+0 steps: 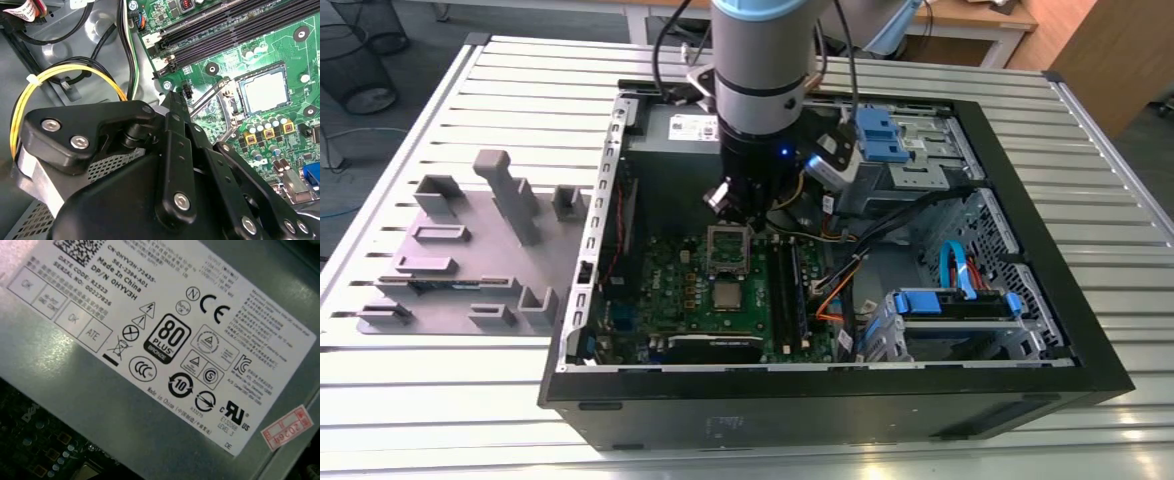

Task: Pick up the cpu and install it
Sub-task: 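Close the cpu cover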

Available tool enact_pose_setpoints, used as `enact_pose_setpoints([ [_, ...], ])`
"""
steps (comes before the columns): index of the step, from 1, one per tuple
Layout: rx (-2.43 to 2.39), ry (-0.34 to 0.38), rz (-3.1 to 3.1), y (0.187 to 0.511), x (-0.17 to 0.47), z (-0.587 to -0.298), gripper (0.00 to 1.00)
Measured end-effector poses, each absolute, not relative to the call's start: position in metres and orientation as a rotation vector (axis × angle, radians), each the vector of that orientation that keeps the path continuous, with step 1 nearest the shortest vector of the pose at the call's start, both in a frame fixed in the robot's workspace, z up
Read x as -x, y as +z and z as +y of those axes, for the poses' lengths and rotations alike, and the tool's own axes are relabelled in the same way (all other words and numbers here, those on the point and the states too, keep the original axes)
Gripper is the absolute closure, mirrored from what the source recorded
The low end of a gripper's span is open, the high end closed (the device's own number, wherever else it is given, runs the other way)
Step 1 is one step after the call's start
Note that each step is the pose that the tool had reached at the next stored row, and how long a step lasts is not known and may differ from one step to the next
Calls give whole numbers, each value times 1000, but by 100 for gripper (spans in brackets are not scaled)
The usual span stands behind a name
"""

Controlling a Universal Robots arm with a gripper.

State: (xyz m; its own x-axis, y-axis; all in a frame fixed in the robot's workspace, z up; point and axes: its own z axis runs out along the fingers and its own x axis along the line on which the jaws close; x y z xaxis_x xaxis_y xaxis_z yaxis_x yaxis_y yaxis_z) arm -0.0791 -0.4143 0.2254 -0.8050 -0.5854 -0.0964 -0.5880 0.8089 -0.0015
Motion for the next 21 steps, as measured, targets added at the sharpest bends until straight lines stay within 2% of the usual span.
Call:
enact_pose_setpoints([
  [21, 943, 49, 2896, 228, 81, -414, 90],
])
